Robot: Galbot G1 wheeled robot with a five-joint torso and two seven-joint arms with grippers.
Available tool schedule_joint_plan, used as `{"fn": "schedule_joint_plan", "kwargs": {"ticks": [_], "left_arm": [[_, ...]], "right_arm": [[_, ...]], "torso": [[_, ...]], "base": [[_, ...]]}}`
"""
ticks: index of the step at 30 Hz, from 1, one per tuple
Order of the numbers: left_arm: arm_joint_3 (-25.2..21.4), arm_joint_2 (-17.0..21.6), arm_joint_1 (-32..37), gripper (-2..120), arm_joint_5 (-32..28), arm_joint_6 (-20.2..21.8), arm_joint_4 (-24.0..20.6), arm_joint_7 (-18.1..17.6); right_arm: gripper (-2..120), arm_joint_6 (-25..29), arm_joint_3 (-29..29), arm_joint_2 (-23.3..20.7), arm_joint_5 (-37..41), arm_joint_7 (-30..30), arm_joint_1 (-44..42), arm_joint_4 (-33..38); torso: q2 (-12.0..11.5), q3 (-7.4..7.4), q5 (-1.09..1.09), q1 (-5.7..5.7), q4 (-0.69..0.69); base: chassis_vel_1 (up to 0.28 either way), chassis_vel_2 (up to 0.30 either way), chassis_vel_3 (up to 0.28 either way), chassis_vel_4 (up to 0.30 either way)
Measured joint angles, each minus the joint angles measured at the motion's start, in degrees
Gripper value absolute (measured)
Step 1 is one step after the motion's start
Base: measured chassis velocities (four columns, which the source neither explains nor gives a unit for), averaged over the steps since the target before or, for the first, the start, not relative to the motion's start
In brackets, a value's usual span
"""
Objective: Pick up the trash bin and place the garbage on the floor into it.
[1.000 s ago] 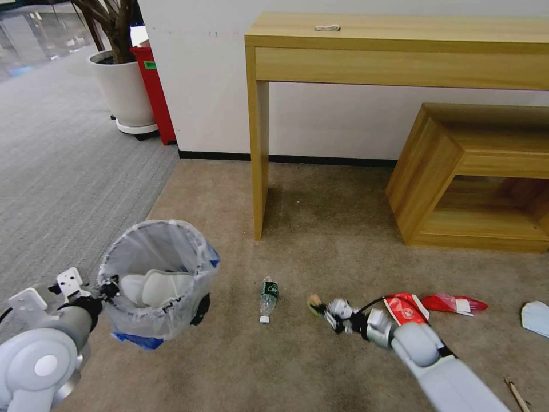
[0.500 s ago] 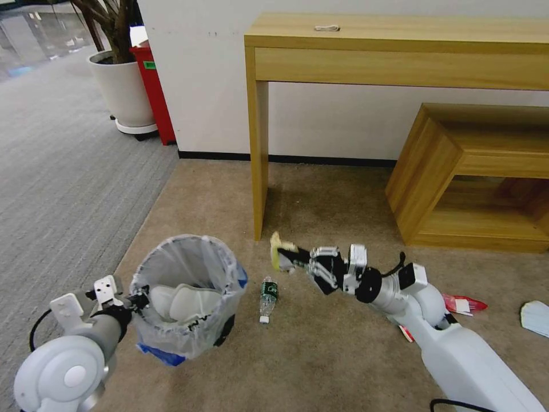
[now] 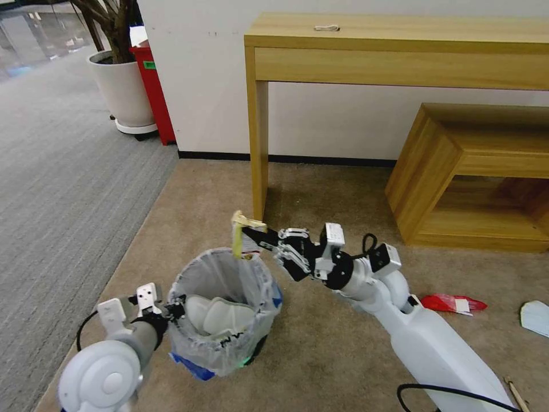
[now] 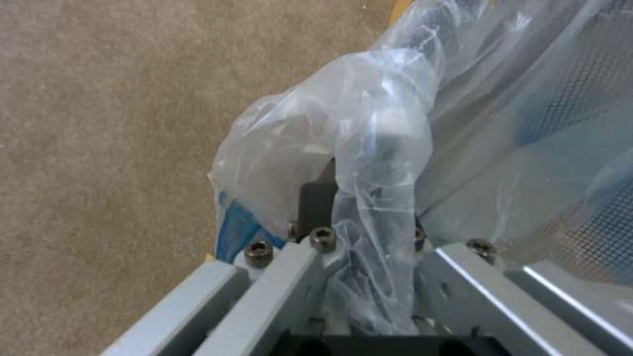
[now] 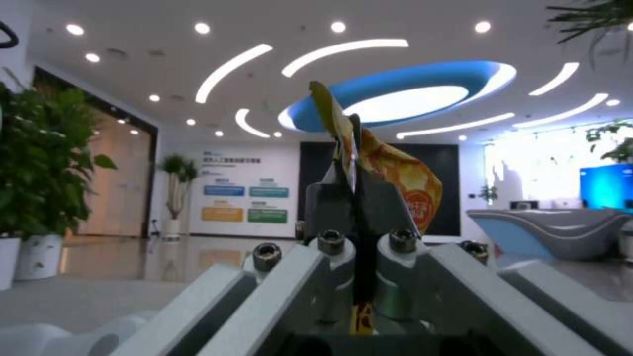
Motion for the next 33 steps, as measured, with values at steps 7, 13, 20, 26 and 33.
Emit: {"fn": "schedule_joint_plan", "kwargs": {"ticks": [7,13,20,26,33], "left_arm": [[0.11,-0.03,-0.46,0,-0.99,0.00,0.46,0.39],[-0.15,0.06,-0.69,0,-1.98,0.00,-0.24,0.40],[-1.10,0.40,-1.02,0,-2.05,0.00,-0.28,0.39],[-1.76,0.52,-1.37,0,-1.92,-0.01,0.21,0.38],[-3.67,0.93,-1.65,0,-1.83,-0.01,1.13,0.38]], "right_arm": [[0,0.11,-4.06,3.53,-2.17,-0.14,1.08,-2.61],[0,0.89,-6.08,5.31,-5.71,-0.54,1.47,-5.47],[18,0.96,-5.44,3.50,-6.71,-1.49,0.88,-5.69],[38,0.96,-4.59,2.18,-6.75,-1.83,0.21,-5.62],[63,1.03,-3.36,1.21,-6.82,-1.96,-0.73,-5.42]], "torso": [[0.00,0.00,0.00,0.00,0.00],[0.00,0.00,0.02,0.00,0.00],[0.00,0.00,0.01,0.00,0.00],[0.00,0.00,0.01,0.00,0.00],[0.00,0.00,0.01,0.00,0.00]], "base": [[0.000,0.000,0.000,0.000],[0.000,0.000,0.000,0.000],[0.000,0.000,0.000,0.000],[0.000,0.000,0.000,0.000],[0.000,0.000,0.000,0.000]]}}
